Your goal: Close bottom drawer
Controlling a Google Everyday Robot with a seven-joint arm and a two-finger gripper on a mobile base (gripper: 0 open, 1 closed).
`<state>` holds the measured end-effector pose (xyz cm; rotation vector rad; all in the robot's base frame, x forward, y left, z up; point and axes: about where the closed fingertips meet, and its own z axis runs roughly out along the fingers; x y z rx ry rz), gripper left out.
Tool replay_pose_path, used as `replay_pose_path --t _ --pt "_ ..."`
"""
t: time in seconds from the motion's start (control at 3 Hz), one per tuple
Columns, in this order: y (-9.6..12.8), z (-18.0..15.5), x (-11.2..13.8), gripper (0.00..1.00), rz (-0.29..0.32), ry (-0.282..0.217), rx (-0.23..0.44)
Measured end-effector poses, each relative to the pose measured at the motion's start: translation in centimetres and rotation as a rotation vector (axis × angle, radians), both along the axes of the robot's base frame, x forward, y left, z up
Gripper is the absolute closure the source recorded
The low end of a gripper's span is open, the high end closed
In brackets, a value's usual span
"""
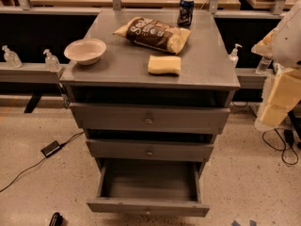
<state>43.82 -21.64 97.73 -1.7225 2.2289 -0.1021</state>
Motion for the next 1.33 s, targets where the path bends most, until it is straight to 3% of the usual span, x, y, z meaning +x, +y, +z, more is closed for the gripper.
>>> replay_pose_path --t 0.33,0.67,1.0,1.33 --pt "0.0 0.0 0.0 0.0 0.0 0.0 0.0" --pt "-0.2 -2.1 0.5 0.0 0.002 0.018 0.033" --pt "0.6 -9.2 -0.4 0.0 0.041 0.054 0.182" --pt "3.0 -18.2 -2.7 0.0 0.082 0.094 0.395"
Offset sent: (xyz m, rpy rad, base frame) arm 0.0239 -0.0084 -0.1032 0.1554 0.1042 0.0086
